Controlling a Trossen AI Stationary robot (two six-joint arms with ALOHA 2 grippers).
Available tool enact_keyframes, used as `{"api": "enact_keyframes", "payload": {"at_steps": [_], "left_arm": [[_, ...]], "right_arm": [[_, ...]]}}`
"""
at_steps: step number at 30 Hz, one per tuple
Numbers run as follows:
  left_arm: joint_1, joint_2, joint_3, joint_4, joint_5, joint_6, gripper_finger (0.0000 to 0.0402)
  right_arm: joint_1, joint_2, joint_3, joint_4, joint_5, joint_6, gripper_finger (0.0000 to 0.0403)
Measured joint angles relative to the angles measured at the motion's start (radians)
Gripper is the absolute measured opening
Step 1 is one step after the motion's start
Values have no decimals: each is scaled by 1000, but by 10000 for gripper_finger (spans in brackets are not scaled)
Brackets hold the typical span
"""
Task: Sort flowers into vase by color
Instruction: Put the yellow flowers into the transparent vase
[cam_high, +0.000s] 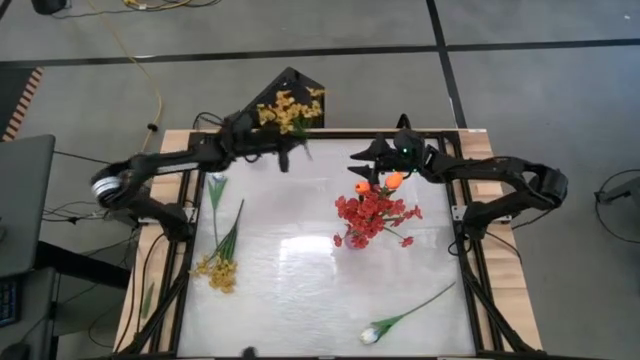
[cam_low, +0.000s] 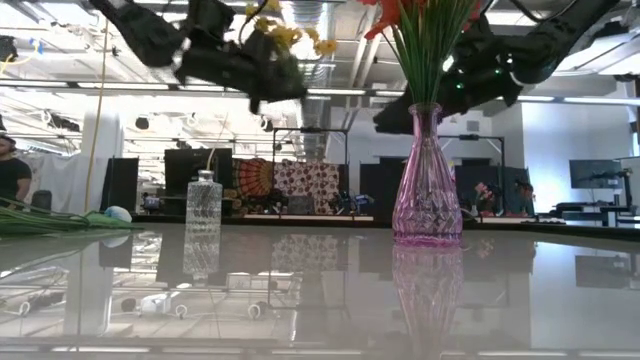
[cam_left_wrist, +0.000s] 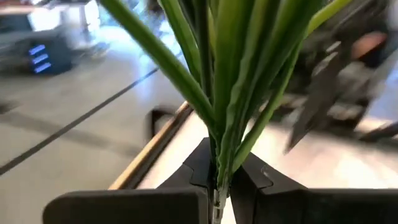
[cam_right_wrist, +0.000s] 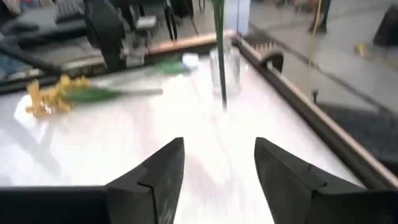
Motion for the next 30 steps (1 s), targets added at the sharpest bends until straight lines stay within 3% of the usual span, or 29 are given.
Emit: {"api": "enact_keyframes", "payload": {"at_steps": [4,8,11,14,21,30], "left_arm": [[22,-186,0,-322,-204,124,13],[22,-348,-10,-531,-365,179,13],[24,-439,-26,-606,-460,195,13],[44,-508,-67,-581,-532,192,13],[126,-548,-182,-469,-511,132,13],[180,-536,-240,-397,-422,87,13]], "right_arm": [[2,-4,0,-50,0,-2,228],[16,19,0,-36,0,-6,228],[25,35,0,-25,0,-9,228],[36,51,0,-19,0,-28,228],[49,75,0,14,0,-29,228],[48,75,0,15,0,-23,228]]}}
